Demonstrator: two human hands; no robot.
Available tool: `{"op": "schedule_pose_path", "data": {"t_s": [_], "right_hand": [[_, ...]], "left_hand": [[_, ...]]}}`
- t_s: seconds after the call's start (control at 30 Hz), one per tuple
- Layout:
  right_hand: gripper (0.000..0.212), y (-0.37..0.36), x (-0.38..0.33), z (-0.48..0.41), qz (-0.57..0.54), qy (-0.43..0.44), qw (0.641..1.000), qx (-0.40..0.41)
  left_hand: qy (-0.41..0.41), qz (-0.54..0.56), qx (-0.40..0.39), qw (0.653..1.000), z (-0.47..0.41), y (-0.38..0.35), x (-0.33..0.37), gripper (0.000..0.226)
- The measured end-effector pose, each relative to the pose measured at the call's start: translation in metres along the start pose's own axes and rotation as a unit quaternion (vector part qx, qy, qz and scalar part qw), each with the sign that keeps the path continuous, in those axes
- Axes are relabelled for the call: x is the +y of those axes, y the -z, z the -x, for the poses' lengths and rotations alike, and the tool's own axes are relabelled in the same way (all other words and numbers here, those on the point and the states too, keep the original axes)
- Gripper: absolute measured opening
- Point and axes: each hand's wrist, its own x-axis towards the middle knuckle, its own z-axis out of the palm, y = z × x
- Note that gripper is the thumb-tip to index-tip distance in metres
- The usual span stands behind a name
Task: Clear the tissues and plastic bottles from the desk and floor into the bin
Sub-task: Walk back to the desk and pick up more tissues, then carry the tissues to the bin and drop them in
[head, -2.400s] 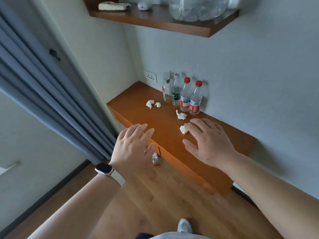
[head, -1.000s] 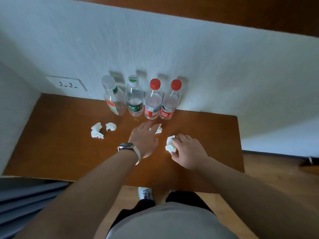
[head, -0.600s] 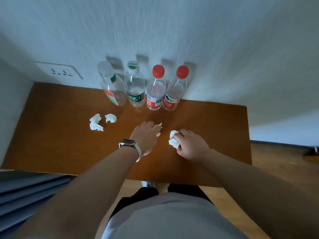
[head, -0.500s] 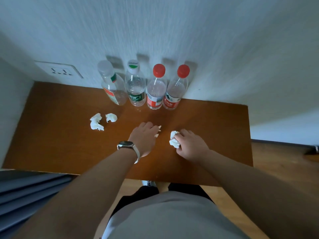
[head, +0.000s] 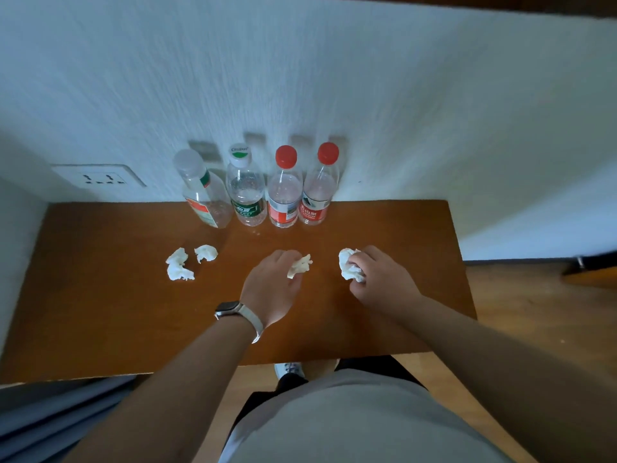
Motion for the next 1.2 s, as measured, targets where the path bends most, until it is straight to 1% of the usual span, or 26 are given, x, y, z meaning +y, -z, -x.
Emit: {"op": "schedule_pose_path", "data": {"t_s": [0.13,0.27,0.43,0.57,0.7,0.8,0.93,1.07,1.2], "right_hand": [[0.038,0.022,0.008,0.022,-0.011,-0.031,0.998,0.050],[0.035,0.045,0.024,0.045,-0.017,-0.047,0.995,0.091],[0.037,0.067,0.056,0.072,-0.039,-0.076,0.987,0.136],[0.032,0.078,0.093,0.105,-0.080,-0.101,0.976,0.178],[0.024,0.095,0.147,0.152,-0.113,-0.129,0.959,0.225],[0.022,0.107,0.201,0.195,-0.133,-0.148,0.948,0.248],[0.018,0.119,0.276,0.259,-0.170,-0.184,0.925,0.287],[0.018,0.128,0.340,0.325,-0.167,-0.229,0.904,0.321],[0.019,0.135,0.385,0.385,-0.175,-0.291,0.877,0.340]], "left_hand": [[-0.051,0.017,0.008,0.998,-0.010,0.001,0.021,0.027],[-0.079,0.029,0.005,0.996,-0.014,0.002,0.052,0.028],[-0.089,0.026,-0.017,0.996,-0.020,-0.004,0.110,0.031],[-0.119,0.020,-0.024,0.992,-0.025,-0.017,0.169,0.030],[-0.156,0.026,-0.035,0.987,-0.024,-0.047,0.240,0.027],[-0.178,0.043,-0.055,0.982,-0.020,-0.080,0.302,0.024],[-0.216,0.023,-0.084,0.972,-0.017,-0.134,0.386,0.025],[-0.268,0.018,-0.117,0.956,-0.005,-0.183,0.467,0.027],[-0.324,0.012,-0.157,0.933,0.007,-0.223,0.532,0.027]]}}
